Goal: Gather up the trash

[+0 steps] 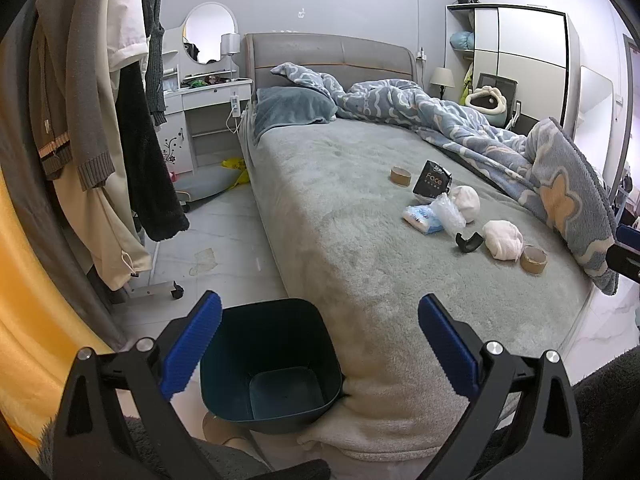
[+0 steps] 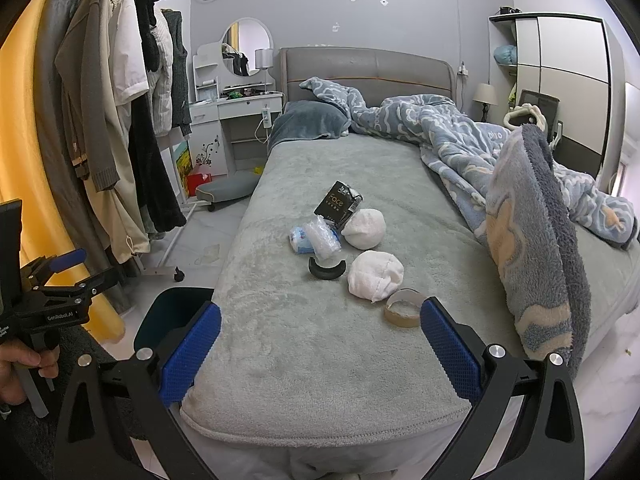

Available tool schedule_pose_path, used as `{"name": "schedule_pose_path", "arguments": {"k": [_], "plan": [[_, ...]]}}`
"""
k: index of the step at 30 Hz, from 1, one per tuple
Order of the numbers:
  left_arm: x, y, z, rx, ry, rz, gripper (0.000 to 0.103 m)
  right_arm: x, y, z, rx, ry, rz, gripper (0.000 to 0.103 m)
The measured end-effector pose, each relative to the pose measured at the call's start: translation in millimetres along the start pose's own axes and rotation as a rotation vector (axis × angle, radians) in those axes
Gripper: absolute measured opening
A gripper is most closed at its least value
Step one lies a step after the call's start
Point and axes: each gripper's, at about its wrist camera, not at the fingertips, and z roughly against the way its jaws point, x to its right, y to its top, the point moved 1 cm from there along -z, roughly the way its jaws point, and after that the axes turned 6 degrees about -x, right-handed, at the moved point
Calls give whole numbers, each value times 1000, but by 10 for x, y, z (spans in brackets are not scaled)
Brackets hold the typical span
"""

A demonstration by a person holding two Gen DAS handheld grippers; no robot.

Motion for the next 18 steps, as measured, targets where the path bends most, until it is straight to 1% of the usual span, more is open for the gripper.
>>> {"name": "schedule_pose_path", "arguments": {"k": [18], "plan": [[5,0,-3,1,1,-3,100,7,-25,8,-1,4,-3,101]]}}
